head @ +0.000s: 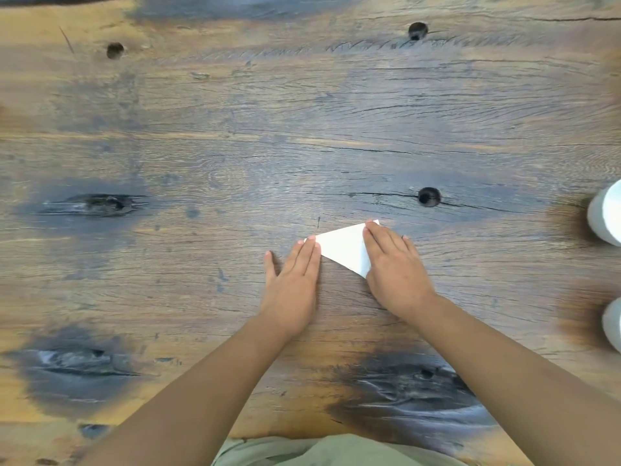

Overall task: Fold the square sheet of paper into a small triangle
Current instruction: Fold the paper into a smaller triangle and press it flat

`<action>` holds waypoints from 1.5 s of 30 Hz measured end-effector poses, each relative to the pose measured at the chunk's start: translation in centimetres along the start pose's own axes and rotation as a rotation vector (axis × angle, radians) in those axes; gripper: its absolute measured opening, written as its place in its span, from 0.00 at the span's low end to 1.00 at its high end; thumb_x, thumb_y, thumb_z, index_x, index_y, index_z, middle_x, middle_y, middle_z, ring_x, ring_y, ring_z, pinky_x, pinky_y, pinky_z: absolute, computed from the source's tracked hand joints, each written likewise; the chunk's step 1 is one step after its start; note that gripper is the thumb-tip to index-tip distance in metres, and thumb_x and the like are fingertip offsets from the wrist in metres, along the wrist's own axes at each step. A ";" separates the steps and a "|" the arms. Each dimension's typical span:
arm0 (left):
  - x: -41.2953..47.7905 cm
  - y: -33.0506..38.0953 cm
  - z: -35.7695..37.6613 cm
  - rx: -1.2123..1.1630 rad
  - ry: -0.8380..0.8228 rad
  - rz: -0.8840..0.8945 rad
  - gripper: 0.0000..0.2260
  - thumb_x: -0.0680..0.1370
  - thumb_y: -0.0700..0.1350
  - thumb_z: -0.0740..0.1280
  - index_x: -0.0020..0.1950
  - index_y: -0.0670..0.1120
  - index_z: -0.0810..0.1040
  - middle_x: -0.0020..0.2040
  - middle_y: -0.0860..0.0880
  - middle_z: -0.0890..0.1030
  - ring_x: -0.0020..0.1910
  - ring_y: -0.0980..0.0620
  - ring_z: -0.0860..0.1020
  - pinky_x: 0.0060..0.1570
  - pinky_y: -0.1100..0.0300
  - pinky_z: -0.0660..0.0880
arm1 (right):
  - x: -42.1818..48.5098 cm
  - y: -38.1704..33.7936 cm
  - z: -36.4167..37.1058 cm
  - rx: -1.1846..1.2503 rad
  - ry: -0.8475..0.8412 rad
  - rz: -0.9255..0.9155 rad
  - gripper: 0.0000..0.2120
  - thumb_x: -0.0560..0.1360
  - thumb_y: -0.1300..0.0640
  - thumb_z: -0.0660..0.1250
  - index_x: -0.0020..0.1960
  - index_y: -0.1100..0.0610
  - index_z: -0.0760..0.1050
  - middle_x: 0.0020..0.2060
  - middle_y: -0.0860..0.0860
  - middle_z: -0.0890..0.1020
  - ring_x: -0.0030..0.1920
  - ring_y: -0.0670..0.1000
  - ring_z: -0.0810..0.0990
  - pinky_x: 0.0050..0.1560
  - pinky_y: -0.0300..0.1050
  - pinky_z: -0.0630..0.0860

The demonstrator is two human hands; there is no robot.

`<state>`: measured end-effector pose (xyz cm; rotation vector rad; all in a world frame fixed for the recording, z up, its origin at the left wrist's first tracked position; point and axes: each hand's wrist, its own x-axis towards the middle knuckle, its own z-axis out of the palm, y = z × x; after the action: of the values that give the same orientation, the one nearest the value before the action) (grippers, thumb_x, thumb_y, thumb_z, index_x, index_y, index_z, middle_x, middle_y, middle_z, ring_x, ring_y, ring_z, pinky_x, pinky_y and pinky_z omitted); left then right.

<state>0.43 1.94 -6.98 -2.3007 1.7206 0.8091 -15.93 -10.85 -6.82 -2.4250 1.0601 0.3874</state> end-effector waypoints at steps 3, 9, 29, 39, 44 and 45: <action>0.8 1.9 -0.1 -0.034 0.077 -0.011 0.33 0.78 0.39 0.54 0.80 0.44 0.41 0.81 0.47 0.43 0.79 0.48 0.39 0.72 0.33 0.38 | 0.0 0.1 0.1 0.004 0.009 0.009 0.35 0.75 0.61 0.61 0.79 0.58 0.53 0.79 0.51 0.55 0.78 0.53 0.53 0.77 0.59 0.54; 3.3 5.6 0.2 -0.072 0.056 0.126 0.35 0.78 0.38 0.58 0.80 0.45 0.42 0.81 0.50 0.41 0.79 0.52 0.39 0.75 0.38 0.39 | 0.1 0.3 0.0 0.082 0.027 0.008 0.33 0.75 0.62 0.61 0.78 0.55 0.56 0.79 0.49 0.57 0.78 0.51 0.55 0.77 0.58 0.54; 1.1 -0.6 0.7 -0.096 0.084 -0.004 0.33 0.77 0.39 0.57 0.80 0.47 0.48 0.81 0.52 0.46 0.79 0.53 0.43 0.75 0.36 0.48 | -0.6 0.7 0.8 0.127 0.042 -0.008 0.36 0.77 0.59 0.62 0.80 0.56 0.49 0.80 0.48 0.48 0.79 0.50 0.47 0.78 0.51 0.43; -3.7 1.9 3.0 -0.079 0.054 -0.057 0.32 0.78 0.43 0.59 0.80 0.47 0.48 0.80 0.45 0.47 0.79 0.40 0.41 0.75 0.36 0.47 | -2.0 1.1 0.1 0.348 0.246 0.296 0.30 0.76 0.56 0.66 0.75 0.55 0.61 0.67 0.53 0.69 0.67 0.54 0.67 0.67 0.55 0.68; -5.3 2.0 3.8 -0.088 0.066 -0.035 0.31 0.77 0.42 0.61 0.79 0.47 0.53 0.78 0.41 0.55 0.79 0.39 0.48 0.75 0.36 0.50 | -1.3 1.7 -0.1 0.385 0.208 0.332 0.24 0.77 0.52 0.68 0.70 0.55 0.68 0.60 0.52 0.70 0.62 0.54 0.72 0.63 0.56 0.72; -5.3 1.9 3.7 -0.101 0.076 -0.028 0.31 0.77 0.41 0.61 0.78 0.46 0.55 0.77 0.41 0.57 0.78 0.39 0.51 0.75 0.36 0.52 | -1.0 1.8 -0.2 0.391 0.194 0.339 0.22 0.77 0.51 0.68 0.69 0.54 0.69 0.60 0.52 0.70 0.61 0.54 0.72 0.63 0.57 0.72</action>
<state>-3.56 7.34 -7.08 -2.4455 1.7107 0.8321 -17.96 -11.43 -6.75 -1.9676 1.4832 0.0402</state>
